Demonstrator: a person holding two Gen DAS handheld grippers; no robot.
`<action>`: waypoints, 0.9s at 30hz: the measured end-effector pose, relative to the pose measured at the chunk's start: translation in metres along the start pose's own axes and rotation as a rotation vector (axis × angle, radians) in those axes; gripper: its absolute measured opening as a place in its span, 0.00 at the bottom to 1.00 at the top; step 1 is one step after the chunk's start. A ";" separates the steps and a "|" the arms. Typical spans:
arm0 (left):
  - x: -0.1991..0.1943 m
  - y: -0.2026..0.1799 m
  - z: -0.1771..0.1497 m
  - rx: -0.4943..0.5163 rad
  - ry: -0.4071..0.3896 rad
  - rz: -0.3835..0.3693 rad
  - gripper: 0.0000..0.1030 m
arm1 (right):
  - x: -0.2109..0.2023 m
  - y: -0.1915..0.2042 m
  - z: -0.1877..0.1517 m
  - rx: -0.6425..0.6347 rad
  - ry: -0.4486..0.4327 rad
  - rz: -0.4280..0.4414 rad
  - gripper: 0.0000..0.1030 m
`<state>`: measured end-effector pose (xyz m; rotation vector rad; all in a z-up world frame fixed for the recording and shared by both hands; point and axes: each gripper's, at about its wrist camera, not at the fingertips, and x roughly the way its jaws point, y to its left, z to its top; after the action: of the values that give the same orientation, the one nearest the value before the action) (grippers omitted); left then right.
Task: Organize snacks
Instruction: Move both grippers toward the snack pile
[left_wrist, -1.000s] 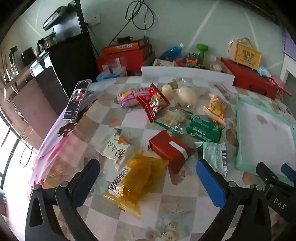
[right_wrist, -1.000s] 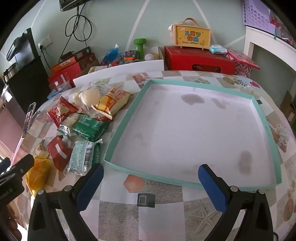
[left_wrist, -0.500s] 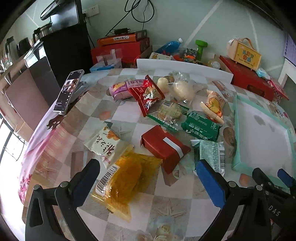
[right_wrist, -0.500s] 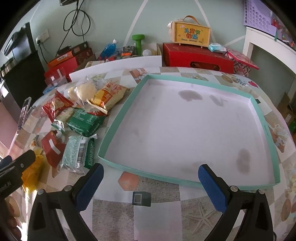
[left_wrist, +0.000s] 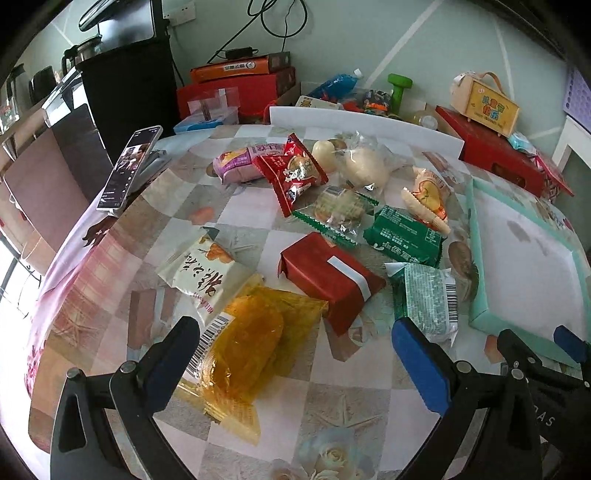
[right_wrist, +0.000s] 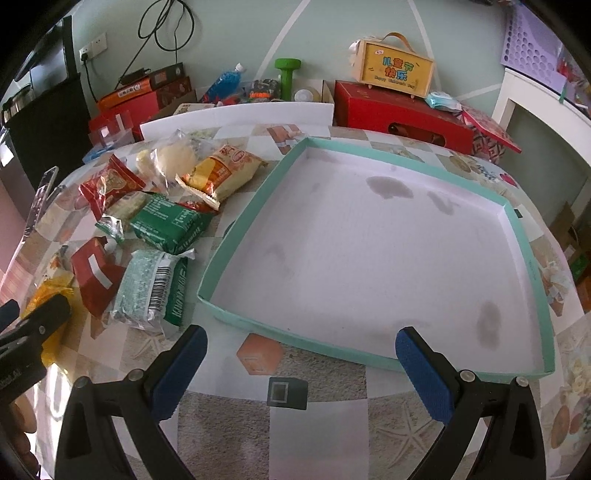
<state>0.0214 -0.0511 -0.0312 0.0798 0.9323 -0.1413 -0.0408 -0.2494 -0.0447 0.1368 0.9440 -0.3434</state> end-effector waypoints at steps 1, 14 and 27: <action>0.000 0.000 0.000 0.000 0.000 0.001 1.00 | 0.000 0.000 0.000 0.002 0.000 -0.001 1.00; 0.006 0.008 -0.003 -0.031 0.020 0.025 1.00 | 0.002 -0.007 -0.001 0.013 0.002 -0.002 1.00; 0.011 0.005 -0.005 -0.015 0.035 0.036 1.00 | 0.002 -0.008 -0.001 0.015 0.003 -0.004 1.00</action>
<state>0.0249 -0.0470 -0.0431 0.0849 0.9666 -0.0999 -0.0429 -0.2571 -0.0465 0.1493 0.9451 -0.3543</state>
